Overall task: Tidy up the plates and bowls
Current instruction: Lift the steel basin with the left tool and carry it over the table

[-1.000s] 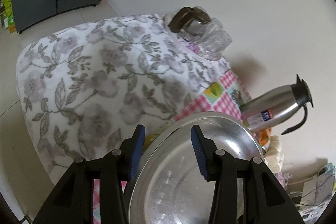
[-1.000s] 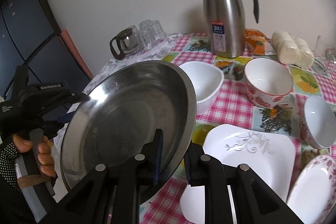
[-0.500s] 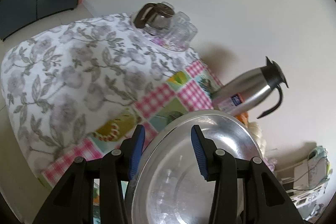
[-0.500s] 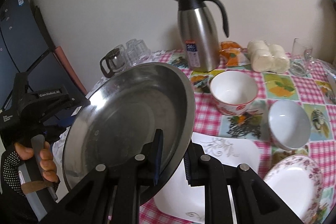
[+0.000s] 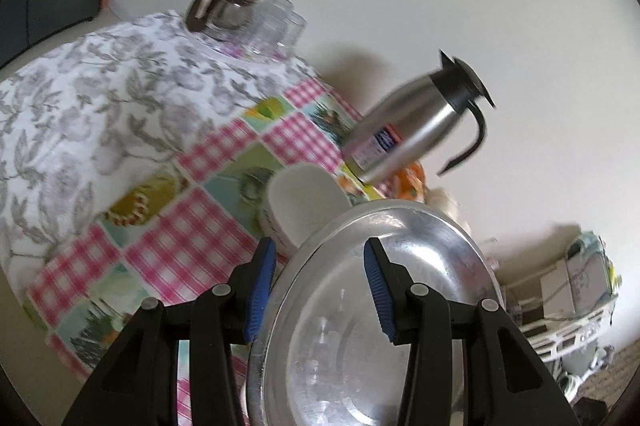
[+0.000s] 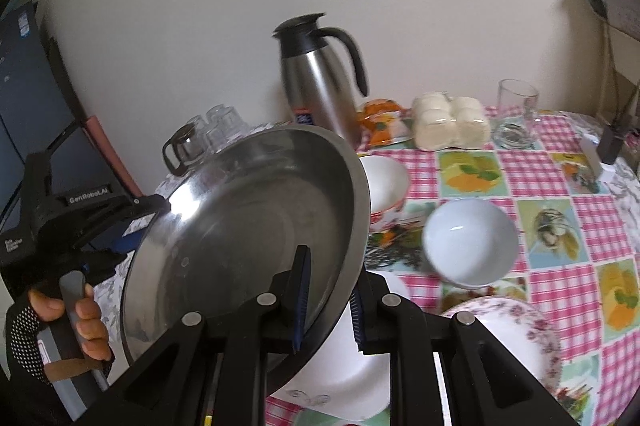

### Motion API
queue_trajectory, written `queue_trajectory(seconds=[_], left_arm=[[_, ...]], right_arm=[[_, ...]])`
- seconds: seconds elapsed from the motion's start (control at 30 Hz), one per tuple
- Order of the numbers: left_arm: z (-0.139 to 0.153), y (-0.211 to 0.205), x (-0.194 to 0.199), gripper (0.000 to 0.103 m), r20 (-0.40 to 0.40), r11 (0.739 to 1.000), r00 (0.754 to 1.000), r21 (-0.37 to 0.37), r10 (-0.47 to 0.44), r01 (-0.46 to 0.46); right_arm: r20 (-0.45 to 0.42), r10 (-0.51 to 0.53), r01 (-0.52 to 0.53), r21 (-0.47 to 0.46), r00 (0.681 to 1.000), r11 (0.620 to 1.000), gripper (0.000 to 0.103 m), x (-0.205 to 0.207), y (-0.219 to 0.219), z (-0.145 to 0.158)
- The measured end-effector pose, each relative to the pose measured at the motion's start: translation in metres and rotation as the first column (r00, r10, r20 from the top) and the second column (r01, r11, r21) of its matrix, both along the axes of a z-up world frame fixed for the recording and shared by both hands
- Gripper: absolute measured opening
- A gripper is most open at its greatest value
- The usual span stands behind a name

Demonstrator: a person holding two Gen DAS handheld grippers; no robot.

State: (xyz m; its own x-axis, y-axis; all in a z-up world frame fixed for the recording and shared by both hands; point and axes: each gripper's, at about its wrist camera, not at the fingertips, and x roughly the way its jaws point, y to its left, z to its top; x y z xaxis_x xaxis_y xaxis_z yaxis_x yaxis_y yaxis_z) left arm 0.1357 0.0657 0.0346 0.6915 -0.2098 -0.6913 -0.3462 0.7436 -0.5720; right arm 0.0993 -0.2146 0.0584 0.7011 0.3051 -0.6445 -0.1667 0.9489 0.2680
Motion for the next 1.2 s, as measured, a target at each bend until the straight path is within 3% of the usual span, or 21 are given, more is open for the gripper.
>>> queue_trajectory(seconds=[0.3,0.53,0.87,1.2], left_arm=[[-0.002,-0.047,0.007,0.046,-0.020,0.995,0.995,0.019,-0.102,0.102],[-0.018,-0.067,0.007,0.046,-0.063,0.988,0.986,0.008,-0.155,0.155],[-0.058,-0.059,0.006,0.046,-0.181,0.988,0.972,-0.046,-0.153,0.147],[-0.064,-0.041,0.006,0.046,-0.212,0.993,0.971,-0.044,-0.112,0.105]], right_arm=[[0.003,-0.073,0.073,0.013,0.997,0.997,0.022,-0.009,-0.043,0.003],[-0.047,-0.123,0.125,0.029,0.991,0.992,0.022,-0.012,-0.067,-0.006],[-0.206,-0.135,0.139,0.003,0.969,0.990,0.022,-0.004,-0.071,-0.054],[-0.251,-0.103,0.089,-0.066,0.963,0.994,0.022,-0.002,-0.045,-0.072]])
